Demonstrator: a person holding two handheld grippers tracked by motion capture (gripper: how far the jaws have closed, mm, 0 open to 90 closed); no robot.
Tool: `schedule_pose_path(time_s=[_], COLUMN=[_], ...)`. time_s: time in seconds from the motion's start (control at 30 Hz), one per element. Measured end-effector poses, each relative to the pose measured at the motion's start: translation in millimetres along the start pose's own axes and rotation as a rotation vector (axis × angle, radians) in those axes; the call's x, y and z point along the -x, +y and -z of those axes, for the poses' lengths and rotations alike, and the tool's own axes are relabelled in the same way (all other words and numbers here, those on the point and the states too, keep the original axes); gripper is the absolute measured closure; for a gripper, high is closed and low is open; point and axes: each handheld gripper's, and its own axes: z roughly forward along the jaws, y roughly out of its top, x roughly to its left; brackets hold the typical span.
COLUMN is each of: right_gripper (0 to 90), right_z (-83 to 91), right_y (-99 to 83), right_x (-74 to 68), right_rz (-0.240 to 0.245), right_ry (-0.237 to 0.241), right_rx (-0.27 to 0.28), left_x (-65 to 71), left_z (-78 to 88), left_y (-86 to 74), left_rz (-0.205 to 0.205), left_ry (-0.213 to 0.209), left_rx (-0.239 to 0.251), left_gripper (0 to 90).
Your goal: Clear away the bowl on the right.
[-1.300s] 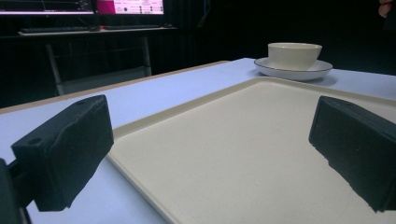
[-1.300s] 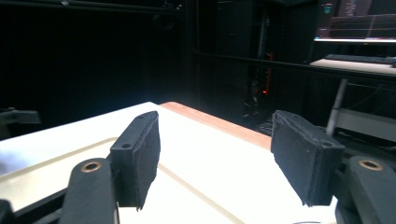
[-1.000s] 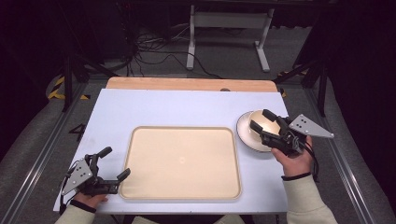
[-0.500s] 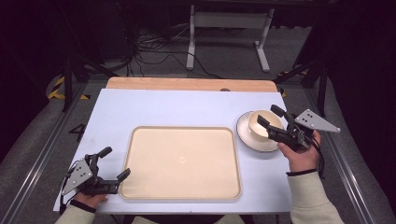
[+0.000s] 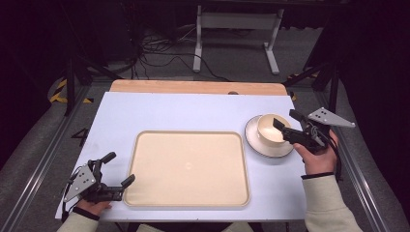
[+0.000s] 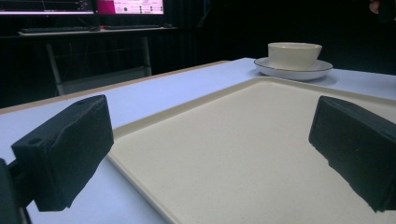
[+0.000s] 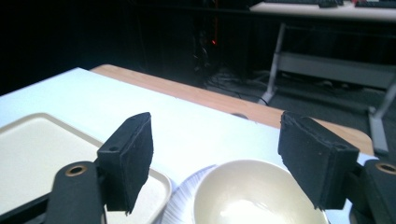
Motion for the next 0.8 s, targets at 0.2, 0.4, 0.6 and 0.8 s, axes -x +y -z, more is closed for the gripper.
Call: schedule_pose_path(time_s=[0.2,0.4,0.6,0.8], right_gripper=[29.1,30.8,34.5,36.1], right_z=[-2.2,-5.3,-9.0,-15.7], right_y=[1.9,3.2,3.9,3.1], right_x=[5.5,11.0,19.7,28.3], right_rz=[-0.059,-0.074,-0.094,-0.108], right_ry=[-0.070,-0.114,-0.150,-0.182], right_rx=[-0.072,-0.115,-0.157,-0.228], left_x=[0.1,0.0,0.1,0.1], left_z=[0.0,0.0,0.0,0.0], left_y=[0.0,0.0,0.0,0.0], left_rz=[0.001,0.000,0.000,0.000], left_ry=[0.000,0.000,0.000,0.000], left_rx=[0.000,0.000,0.000,0.000], left_gripper=[0.3,0.3,0.3,0.3])
